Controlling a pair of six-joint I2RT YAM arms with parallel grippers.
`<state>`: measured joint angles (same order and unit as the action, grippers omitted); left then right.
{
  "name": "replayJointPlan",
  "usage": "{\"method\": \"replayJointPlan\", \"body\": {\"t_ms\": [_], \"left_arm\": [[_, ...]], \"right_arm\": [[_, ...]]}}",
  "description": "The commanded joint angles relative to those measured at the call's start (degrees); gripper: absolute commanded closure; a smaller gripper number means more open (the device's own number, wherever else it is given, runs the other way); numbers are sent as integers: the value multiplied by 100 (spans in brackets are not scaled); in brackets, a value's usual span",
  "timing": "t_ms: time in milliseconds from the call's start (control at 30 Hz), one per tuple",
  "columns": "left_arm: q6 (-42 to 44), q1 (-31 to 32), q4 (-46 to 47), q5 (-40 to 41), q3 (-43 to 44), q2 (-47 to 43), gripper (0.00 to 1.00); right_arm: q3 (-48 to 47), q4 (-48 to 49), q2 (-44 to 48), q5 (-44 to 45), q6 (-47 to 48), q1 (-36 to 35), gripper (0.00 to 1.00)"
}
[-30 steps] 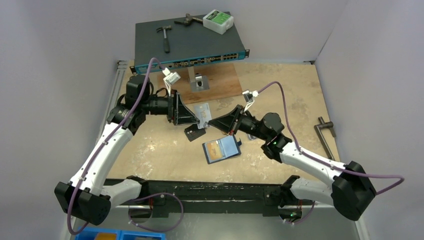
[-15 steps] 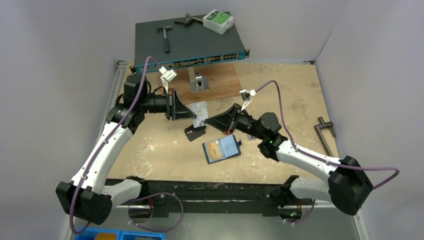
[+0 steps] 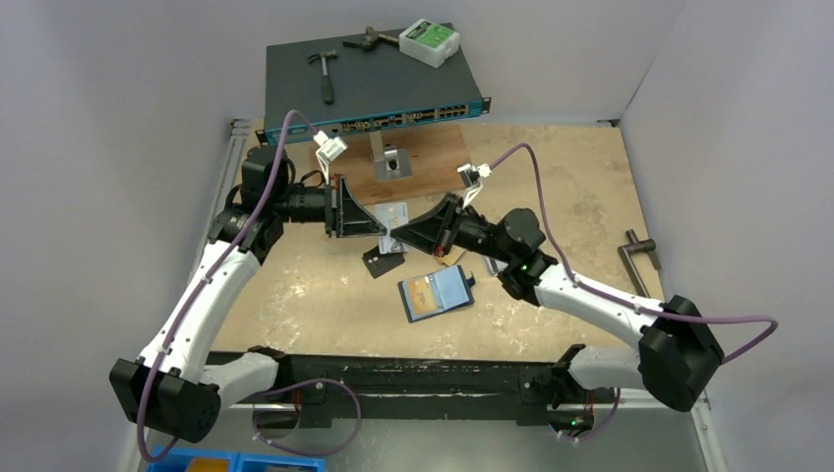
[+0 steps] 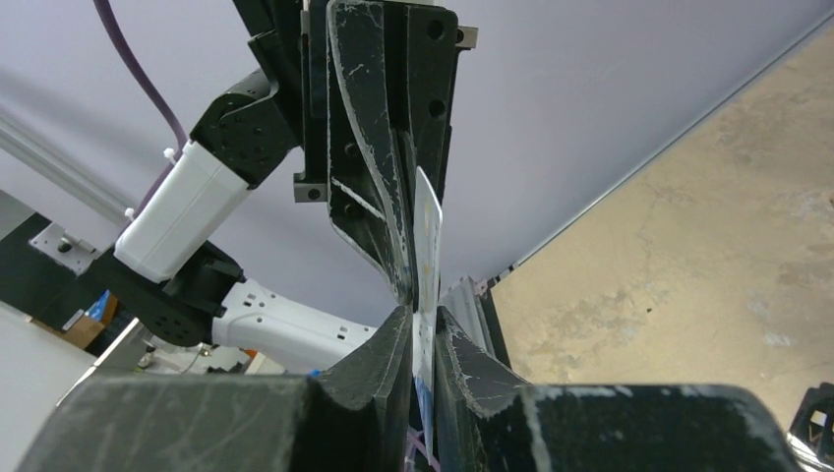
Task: Put the credit cards into the card holder
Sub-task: Pick up the credit card from the center of the board.
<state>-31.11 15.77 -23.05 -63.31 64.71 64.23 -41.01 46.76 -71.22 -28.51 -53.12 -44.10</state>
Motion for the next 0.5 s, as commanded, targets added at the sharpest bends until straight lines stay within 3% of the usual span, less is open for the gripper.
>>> {"method": "replayJointPlan", "body": {"t_ms": [0,200,400,433,467], "left_arm": [[-93,31,187,-132,-52,-140,100],[189,18,-109,92,-66,-241,100],[765,1,-807,821,90,-146,100],[854,-3,-912,953,84,-120,93],[935,-4,-964,1097,47,-91,72]], "right_arm": [[-478,501,-165,-388,-145,-57,88],[-260,401,35,-294,-186,-51,100],[-5,-1511,1019,381,620,-5,100],[26,-1847,1185,530,736,26,100],[56,-2243,1310,682,846,68,100]]}}
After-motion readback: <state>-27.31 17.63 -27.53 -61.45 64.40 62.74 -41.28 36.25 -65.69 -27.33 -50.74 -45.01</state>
